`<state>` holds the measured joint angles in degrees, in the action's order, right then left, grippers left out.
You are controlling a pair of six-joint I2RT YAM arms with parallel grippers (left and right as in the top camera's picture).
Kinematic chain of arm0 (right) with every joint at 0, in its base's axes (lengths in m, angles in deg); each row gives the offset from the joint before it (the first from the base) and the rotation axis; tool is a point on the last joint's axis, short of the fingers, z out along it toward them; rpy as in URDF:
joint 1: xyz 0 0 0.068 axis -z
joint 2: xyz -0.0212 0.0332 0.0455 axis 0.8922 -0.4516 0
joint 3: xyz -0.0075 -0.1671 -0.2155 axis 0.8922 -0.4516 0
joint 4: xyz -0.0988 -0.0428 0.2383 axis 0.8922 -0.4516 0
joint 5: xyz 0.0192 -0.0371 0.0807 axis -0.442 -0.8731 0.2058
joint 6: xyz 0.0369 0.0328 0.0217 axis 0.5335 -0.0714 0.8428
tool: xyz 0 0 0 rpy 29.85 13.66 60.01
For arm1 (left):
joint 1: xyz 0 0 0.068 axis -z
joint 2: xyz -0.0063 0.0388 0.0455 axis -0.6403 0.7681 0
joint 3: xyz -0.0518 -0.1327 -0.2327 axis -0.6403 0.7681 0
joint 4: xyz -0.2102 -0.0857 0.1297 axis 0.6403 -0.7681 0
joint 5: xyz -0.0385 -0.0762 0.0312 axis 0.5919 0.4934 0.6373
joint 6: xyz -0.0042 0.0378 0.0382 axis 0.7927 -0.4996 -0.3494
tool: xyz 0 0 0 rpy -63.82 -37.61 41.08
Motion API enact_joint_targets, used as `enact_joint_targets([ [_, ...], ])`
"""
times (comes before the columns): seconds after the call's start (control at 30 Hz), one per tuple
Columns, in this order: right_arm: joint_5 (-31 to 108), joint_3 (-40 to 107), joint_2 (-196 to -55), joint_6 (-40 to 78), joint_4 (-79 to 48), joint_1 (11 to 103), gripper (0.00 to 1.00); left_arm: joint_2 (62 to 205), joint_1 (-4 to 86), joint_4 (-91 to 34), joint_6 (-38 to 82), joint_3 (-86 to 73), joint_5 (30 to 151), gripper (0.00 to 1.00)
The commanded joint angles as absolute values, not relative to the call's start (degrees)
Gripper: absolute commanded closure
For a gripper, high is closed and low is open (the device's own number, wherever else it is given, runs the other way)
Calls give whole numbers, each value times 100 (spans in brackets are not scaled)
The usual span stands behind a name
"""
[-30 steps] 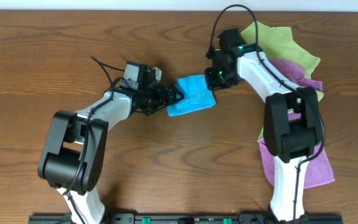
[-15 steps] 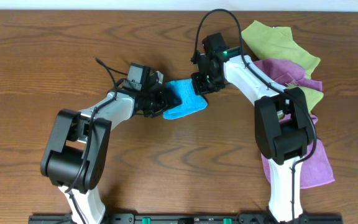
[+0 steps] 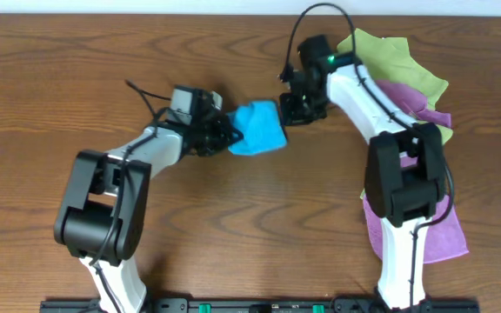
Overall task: Fold the cloth
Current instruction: 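Grasp the folded blue cloth with the left gripper, then carry the blue cloth with the left gripper to the far left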
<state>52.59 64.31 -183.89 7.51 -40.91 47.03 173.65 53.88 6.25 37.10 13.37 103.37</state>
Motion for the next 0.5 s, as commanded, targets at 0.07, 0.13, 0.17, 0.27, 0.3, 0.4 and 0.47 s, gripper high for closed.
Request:
enact_joint_targets([
  [0.07,5283,7180,-18470,251,-4696,4987,99,17193,4479,1202,4366,978,10766,94],
  [0.13,5281,7377,-18470,183,-4893,5049,99,17068,4129,1416,4477,834,10753,94],
  [0.17,5281,7438,-18470,168,-4945,5068,98,17007,3919,1569,4536,749,10744,94],
  [0.27,5281,7578,-18470,107,-5033,5099,99,16924,3347,1906,4960,515,10556,94],
  [0.3,5285,7594,-18470,109,-5026,5110,99,16924,3143,1991,5172,441,10423,94],
  [0.4,5283,7596,-18470,104,-4976,5110,98,16926,2632,2146,5684,379,9937,94],
  [0.47,5285,7594,-18470,107,-4915,5108,99,16932,2380,2136,5817,382,9747,94],
])
